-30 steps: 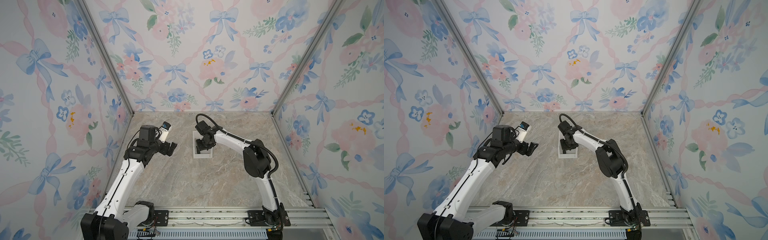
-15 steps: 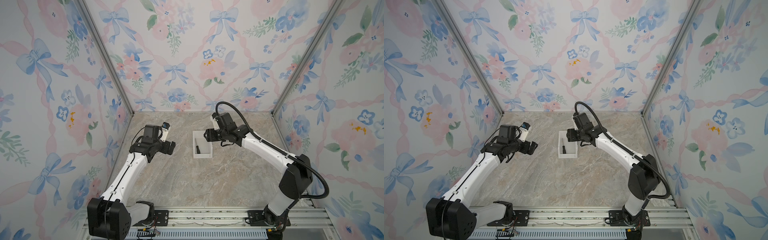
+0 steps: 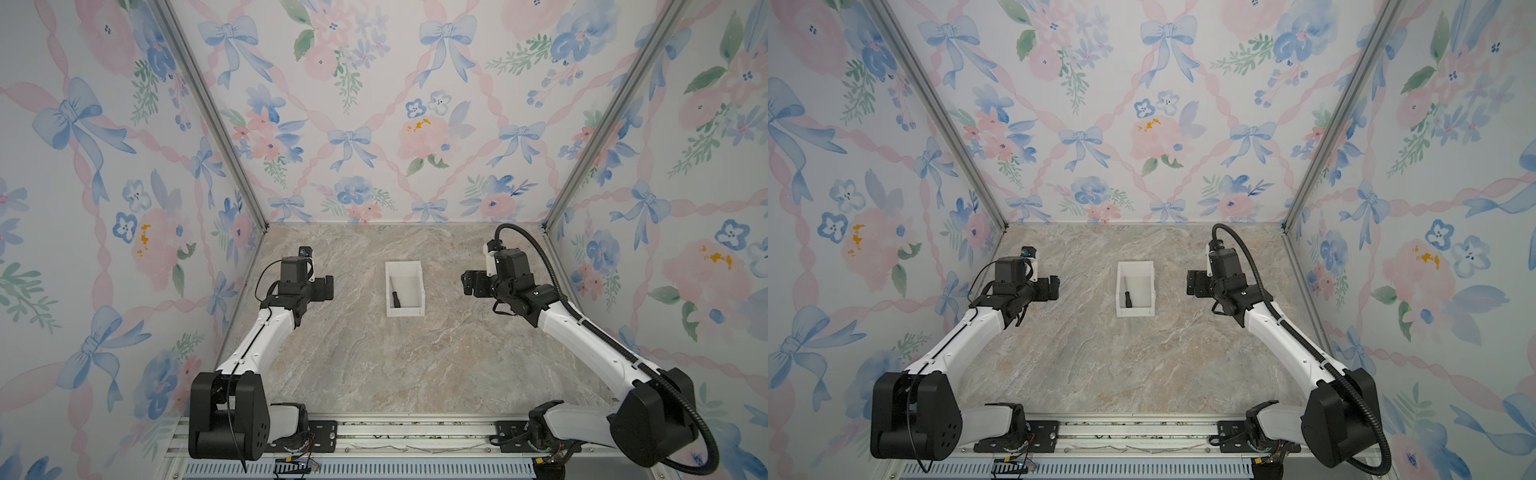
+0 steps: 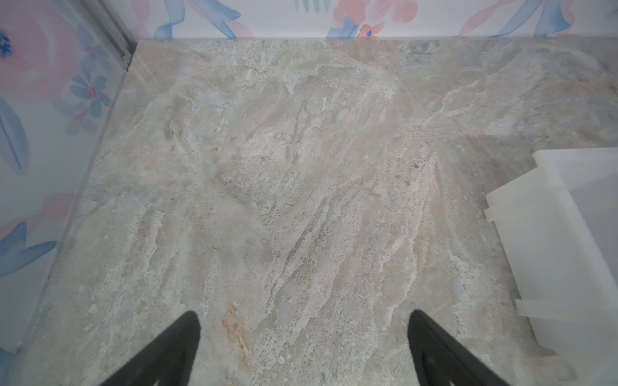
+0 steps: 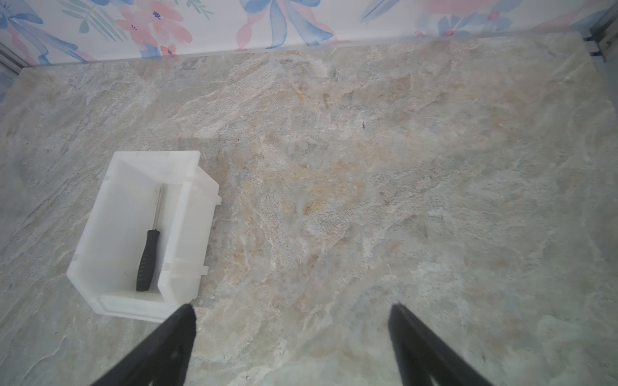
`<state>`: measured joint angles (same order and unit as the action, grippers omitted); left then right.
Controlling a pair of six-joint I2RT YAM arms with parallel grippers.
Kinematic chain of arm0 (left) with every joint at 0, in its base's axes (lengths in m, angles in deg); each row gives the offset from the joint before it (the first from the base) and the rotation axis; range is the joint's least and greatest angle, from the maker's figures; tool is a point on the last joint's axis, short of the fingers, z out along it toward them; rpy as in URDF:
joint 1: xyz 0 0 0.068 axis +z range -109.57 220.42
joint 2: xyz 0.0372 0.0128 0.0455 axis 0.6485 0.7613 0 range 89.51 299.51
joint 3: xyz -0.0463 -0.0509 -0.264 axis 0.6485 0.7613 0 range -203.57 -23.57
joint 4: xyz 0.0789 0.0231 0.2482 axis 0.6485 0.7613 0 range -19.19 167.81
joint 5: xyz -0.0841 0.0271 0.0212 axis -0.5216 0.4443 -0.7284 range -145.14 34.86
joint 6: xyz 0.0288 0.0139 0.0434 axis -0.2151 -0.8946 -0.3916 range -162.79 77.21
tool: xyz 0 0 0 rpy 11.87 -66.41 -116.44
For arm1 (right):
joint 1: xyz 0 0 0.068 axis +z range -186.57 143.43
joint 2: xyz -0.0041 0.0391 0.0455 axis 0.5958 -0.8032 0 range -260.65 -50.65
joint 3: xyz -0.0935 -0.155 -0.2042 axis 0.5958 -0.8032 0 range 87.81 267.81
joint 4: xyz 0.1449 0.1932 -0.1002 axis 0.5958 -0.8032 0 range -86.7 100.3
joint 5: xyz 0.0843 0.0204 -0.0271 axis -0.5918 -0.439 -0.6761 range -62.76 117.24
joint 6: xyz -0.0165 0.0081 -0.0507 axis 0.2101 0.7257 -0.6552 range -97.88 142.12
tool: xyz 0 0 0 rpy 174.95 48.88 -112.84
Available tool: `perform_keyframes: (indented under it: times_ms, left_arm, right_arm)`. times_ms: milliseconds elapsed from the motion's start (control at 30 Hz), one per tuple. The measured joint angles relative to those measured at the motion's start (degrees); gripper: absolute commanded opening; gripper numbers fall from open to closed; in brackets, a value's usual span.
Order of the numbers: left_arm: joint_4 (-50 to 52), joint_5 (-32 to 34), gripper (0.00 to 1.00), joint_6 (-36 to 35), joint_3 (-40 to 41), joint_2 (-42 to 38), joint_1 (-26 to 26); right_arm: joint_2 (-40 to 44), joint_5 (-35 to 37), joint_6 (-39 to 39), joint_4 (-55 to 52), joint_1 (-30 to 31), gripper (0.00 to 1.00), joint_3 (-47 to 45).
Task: Put the screwdriver in the bin
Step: Reset both arms
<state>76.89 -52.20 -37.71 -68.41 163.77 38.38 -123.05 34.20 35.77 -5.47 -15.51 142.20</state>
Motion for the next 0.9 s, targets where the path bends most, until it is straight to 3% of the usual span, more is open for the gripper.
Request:
perform_keyframes:
  times_ms: [600,900]
  left_arm:
    - [-38.8,4.8,0.98,1.2,21.7,4.2,2.8]
    - [-55.8,6.1,0.98,1.6,27.8,6.3,2.8]
  right_arm:
    - [8.4,4.2,-6.7,34.4,-15.3,0.98,-28.7]
    - [2.8,5.6,-6.7,49.6,-20.4,1.0,-35.1]
